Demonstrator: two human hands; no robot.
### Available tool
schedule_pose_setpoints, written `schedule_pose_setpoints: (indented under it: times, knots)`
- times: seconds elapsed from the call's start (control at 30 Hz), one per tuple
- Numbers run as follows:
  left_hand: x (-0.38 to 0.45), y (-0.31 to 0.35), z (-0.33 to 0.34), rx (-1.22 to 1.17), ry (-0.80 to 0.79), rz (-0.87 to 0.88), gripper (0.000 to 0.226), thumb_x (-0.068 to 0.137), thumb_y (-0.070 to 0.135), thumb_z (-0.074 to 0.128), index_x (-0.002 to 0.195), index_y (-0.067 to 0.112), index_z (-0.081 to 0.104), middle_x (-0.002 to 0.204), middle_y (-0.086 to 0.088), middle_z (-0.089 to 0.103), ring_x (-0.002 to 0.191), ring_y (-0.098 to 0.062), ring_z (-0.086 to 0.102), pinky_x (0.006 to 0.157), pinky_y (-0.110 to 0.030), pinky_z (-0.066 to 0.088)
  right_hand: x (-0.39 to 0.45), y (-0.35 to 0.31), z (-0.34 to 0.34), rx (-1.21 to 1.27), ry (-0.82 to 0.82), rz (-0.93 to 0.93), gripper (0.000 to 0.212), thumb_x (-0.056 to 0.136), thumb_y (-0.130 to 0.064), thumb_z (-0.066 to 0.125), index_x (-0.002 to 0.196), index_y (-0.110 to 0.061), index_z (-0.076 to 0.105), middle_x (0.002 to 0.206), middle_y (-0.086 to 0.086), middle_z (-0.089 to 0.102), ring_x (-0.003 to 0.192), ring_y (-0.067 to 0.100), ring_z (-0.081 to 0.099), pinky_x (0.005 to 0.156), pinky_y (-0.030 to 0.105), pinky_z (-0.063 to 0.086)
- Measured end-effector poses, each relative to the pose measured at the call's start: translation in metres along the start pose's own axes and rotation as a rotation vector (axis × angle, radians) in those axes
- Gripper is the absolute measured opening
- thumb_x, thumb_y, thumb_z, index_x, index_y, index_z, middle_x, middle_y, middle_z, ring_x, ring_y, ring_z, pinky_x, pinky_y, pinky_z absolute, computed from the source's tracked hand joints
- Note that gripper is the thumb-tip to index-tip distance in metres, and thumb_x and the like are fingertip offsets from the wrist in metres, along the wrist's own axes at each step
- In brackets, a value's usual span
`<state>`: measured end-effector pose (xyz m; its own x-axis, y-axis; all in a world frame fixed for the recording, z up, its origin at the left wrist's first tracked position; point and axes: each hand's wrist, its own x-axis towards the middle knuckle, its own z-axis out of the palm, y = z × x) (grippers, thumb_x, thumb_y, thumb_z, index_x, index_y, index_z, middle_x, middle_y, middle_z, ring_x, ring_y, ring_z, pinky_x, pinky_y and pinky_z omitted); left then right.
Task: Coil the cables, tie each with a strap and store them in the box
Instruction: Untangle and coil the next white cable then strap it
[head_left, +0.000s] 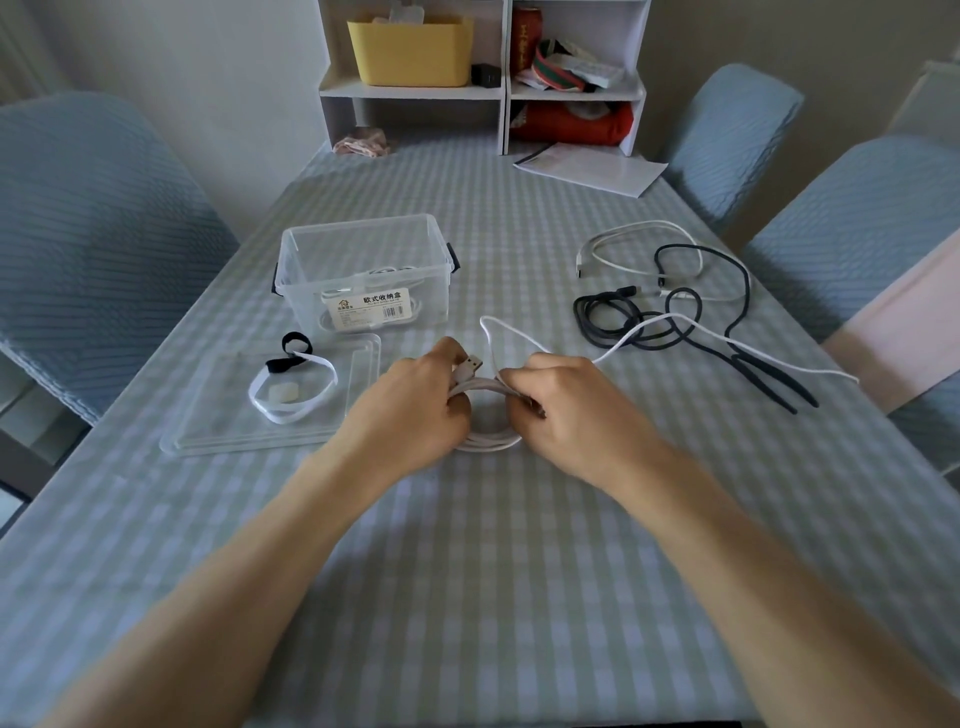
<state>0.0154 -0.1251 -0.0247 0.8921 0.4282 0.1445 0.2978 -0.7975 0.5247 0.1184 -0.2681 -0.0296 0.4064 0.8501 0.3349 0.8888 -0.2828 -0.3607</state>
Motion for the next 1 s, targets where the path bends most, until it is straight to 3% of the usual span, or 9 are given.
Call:
schedule_pose_setpoints:
  times: [0.17, 0.27, 0.33, 0.4, 0.5, 0.63, 0.73, 0.83, 1.0]
  knots:
    - [0.001, -0.003, -0.001, -0.009, 0.04, -0.14, 0.039, 0.078, 0.019, 0.058, 0.116, 0.021, 0.049, 0.063, 0.001, 0.06, 0.077, -0.024, 0.06, 0.065, -0.039, 0.049, -0.002, 0.002, 0.004, -0.074, 0.034, -0.075, 0.009, 0.088, -0.006, 0.055, 0.081, -0.006, 0.06, 0.073, -0.001, 0.043, 0.065, 0.031, 0.051, 0.053, 0.037, 0.039]
    - [-0.001, -0.003, -0.001, 0.083, 0.132, -0.172, 0.055, 0.077, 0.022, 0.063, 0.127, 0.019, 0.041, 0.087, -0.003, 0.062, 0.09, -0.033, 0.06, 0.066, -0.037, 0.041, -0.001, 0.001, 0.008, -0.09, 0.061, -0.092, 0.006, 0.086, -0.004, 0.058, 0.083, -0.006, 0.063, 0.072, 0.002, 0.047, 0.062, 0.03, 0.052, 0.052, 0.03, 0.031]
    - [-0.001, -0.004, 0.0, 0.207, 0.225, -0.029, 0.078, 0.072, 0.018, 0.065, 0.142, 0.018, 0.032, 0.124, -0.013, 0.053, 0.111, -0.039, 0.052, 0.08, -0.041, 0.043, -0.001, 0.002, 0.009, -0.104, 0.06, -0.092, 0.009, 0.085, -0.005, 0.057, 0.086, -0.005, 0.066, 0.072, 0.005, 0.051, 0.062, 0.031, 0.055, 0.052, 0.029, 0.031]
    - [0.003, -0.009, 0.001, 0.317, 0.237, 0.155, 0.092, 0.067, 0.016, 0.063, 0.152, 0.02, 0.027, 0.15, -0.018, 0.03, 0.13, -0.041, 0.036, 0.099, -0.048, 0.04, 0.001, 0.002, 0.01, -0.112, 0.066, -0.094, 0.018, 0.084, -0.007, 0.054, 0.093, -0.004, 0.069, 0.074, 0.007, 0.055, 0.064, 0.033, 0.058, 0.05, 0.029, 0.036]
    - [0.013, -0.02, 0.004, 0.32, 0.186, 0.362, 0.072, 0.069, 0.023, 0.042, 0.14, 0.021, 0.051, 0.157, -0.022, 0.022, 0.141, -0.044, 0.025, 0.106, -0.054, 0.034, 0.001, 0.0, 0.01, -0.11, 0.069, -0.109, 0.02, 0.081, -0.007, 0.055, 0.093, -0.005, 0.071, 0.072, 0.007, 0.056, 0.061, 0.031, 0.058, 0.051, 0.026, 0.034]
    - [0.017, -0.025, 0.007, 0.259, 0.148, 0.382, 0.038, 0.071, 0.028, 0.044, 0.099, 0.013, 0.065, 0.143, -0.017, 0.044, 0.137, -0.039, 0.036, 0.103, -0.053, 0.04, 0.0, 0.005, 0.007, -0.071, 0.096, -0.097, 0.017, 0.084, -0.007, 0.057, 0.094, -0.007, 0.071, 0.074, 0.005, 0.056, 0.063, 0.028, 0.057, 0.053, 0.026, 0.034]
    - [0.017, -0.024, 0.003, 0.173, 0.311, 0.384, 0.026, 0.069, 0.03, 0.056, 0.085, 0.01, 0.06, 0.115, -0.008, 0.054, 0.108, -0.028, 0.052, 0.086, -0.04, 0.045, 0.0, 0.005, 0.005, -0.046, 0.123, -0.052, 0.023, 0.091, -0.016, 0.051, 0.098, -0.008, 0.072, 0.078, 0.005, 0.058, 0.067, 0.029, 0.059, 0.052, 0.036, 0.046]
    - [0.02, -0.023, -0.001, 0.207, 0.452, 0.421, 0.025, 0.067, 0.029, 0.065, 0.08, 0.009, 0.058, 0.102, -0.008, 0.056, 0.094, -0.028, 0.056, 0.085, -0.033, 0.041, 0.001, 0.004, 0.004, -0.094, 0.084, -0.025, 0.022, 0.094, -0.016, 0.048, 0.093, -0.008, 0.067, 0.079, 0.005, 0.056, 0.071, 0.033, 0.059, 0.055, 0.035, 0.038]
    - [0.021, -0.012, -0.006, 0.449, 0.524, 0.371, 0.048, 0.064, 0.049, 0.074, 0.078, 0.007, 0.056, 0.077, -0.005, 0.06, 0.086, -0.033, 0.059, 0.104, -0.046, 0.037, 0.001, 0.006, 0.003, -0.094, 0.082, 0.05, 0.016, 0.095, -0.009, 0.051, 0.097, -0.007, 0.067, 0.078, 0.0, 0.045, 0.074, 0.032, 0.056, 0.062, 0.031, 0.03]
